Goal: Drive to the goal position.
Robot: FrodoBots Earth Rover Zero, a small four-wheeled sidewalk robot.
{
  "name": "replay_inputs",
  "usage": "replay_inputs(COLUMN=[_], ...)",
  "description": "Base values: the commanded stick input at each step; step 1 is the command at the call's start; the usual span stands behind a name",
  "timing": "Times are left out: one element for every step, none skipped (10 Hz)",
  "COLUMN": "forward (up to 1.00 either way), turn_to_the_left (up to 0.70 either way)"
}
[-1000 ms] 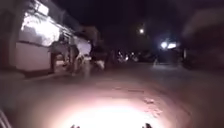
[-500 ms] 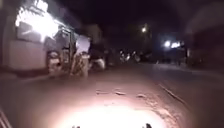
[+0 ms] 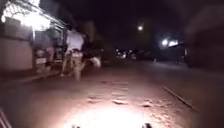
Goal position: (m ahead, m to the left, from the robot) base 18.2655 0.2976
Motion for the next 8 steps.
replay_inputs(forward=[0.85,0.85,0.85,0.85,0.85,0.85,0.85,0.85], turn_to_the_left=[0.0,0.0,0.0,0.0,0.0,-0.14,-0.31,-0.34])
